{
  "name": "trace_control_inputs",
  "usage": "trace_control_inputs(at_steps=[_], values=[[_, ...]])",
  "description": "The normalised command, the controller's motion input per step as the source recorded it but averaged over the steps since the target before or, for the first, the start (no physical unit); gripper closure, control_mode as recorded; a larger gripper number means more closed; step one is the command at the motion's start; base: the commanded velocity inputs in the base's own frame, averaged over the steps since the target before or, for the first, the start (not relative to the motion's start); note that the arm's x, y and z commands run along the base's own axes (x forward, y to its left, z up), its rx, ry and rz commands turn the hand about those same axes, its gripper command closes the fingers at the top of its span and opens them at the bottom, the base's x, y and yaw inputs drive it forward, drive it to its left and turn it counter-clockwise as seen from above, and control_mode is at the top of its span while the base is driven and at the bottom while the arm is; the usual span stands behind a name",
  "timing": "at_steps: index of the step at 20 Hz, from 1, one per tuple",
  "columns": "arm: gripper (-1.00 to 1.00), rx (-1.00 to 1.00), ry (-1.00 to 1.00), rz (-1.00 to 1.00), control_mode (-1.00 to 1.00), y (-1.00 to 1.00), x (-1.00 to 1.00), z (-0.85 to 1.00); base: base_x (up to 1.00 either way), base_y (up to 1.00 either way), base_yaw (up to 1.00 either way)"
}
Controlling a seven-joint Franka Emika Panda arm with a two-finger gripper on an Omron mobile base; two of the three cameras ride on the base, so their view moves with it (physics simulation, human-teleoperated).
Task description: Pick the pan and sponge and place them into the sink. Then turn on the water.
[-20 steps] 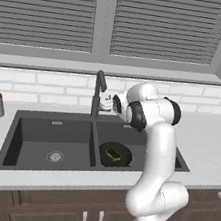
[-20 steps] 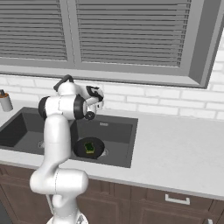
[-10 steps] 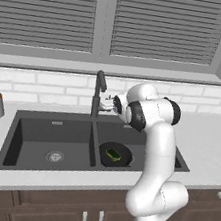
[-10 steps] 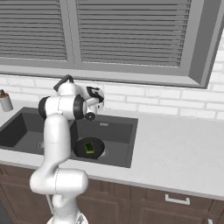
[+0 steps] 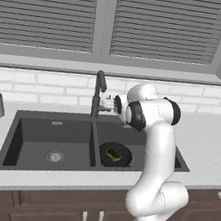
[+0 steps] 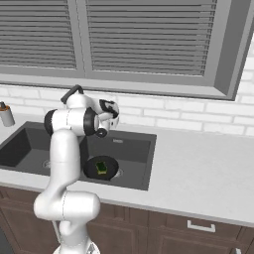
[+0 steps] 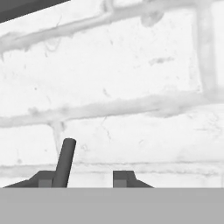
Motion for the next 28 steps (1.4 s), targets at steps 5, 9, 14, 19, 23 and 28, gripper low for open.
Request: trace_control_inputs(at_steps=[5,9,14,19,23,28], values=[[1.0,0.22,0.08,-0.12,-1.0,-0.88,0.61,-0.12,0.0,0.0,0.0],[1.0,0.26,0.09,-0.06,-1.0,-1.0,0.62,-0.13,0.0,0.0,0.0],[1.0,0.26,0.07,-0.03,-1.0,-1.0,0.58,-0.19,0.0,0.0,0.0],[1.0,0.26,0.08,-0.01,-1.0,-1.0,0.58,-0.28,0.0,0.0,0.0],[1.0,0.25,0.13,-0.05,-1.0,-1.0,0.7,-0.29,0.0,0.0,0.0],[1.0,0.23,0.18,-0.06,-1.0,-1.0,0.73,-0.26,0.0,0.0,0.0]])
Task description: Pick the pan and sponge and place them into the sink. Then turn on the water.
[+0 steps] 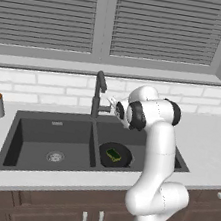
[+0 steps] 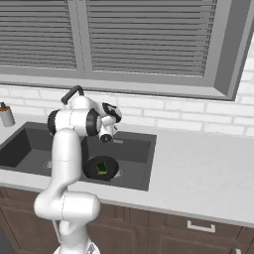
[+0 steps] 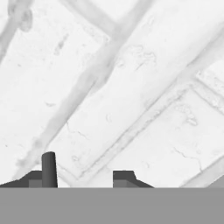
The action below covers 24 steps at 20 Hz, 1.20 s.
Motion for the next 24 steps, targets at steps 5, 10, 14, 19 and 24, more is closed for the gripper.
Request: trace_control_inputs(at_steps=[5,10,14,19,24], values=[[1.0,0.18,0.33,-0.08,-1.0,-1.0,0.84,-0.23,0.0,0.0,0.0],[1.0,0.02,0.6,-0.09,-1.0,-0.99,0.94,-0.26,0.0,0.0,0.0],[1.0,0.0,0.7,-0.16,-1.0,-0.98,0.96,-0.33,0.0,0.0,0.0],[1.0,0.0,0.6,-0.15,-1.0,-1.0,0.61,-0.31,0.0,0.0,0.0],[1.0,0.18,0.06,0.06,-1.0,-1.0,-0.82,0.0,0.0,0.0,0.0]])
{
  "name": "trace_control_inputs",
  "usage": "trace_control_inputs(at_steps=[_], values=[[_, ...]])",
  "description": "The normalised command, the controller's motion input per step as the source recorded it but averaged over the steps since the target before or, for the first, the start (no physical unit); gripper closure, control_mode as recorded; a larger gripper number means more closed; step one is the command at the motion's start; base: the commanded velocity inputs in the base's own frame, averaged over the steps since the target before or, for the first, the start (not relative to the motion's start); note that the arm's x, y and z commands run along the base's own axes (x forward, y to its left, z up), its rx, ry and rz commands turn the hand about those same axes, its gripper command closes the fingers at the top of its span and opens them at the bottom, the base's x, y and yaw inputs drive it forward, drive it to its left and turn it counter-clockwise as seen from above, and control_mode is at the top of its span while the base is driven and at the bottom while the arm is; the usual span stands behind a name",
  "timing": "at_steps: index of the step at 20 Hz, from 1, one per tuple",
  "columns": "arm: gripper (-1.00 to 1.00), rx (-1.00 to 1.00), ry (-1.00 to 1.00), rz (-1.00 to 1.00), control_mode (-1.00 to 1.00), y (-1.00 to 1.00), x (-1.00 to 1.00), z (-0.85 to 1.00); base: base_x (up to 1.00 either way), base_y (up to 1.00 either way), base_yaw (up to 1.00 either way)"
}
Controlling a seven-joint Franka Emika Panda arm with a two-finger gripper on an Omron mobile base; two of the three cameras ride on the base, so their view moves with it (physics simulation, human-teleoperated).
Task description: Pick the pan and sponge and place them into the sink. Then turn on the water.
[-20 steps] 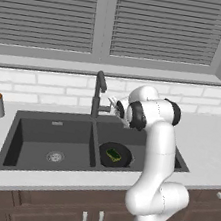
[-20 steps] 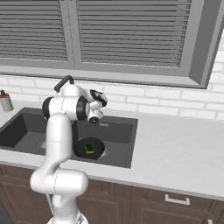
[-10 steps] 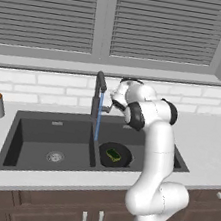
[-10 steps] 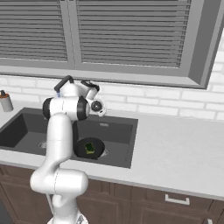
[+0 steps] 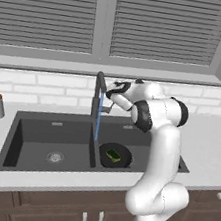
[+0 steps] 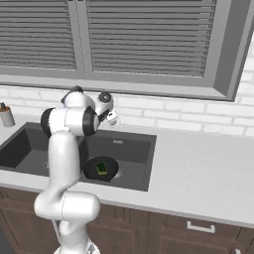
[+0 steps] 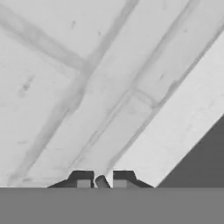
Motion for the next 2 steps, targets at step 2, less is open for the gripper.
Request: trace_control_inputs(at_steps=[2], values=[[1.0,0.3,-0.09,0.19,-1.0,-1.0,-1.0,0.0,0.0,0.0,0.0]])
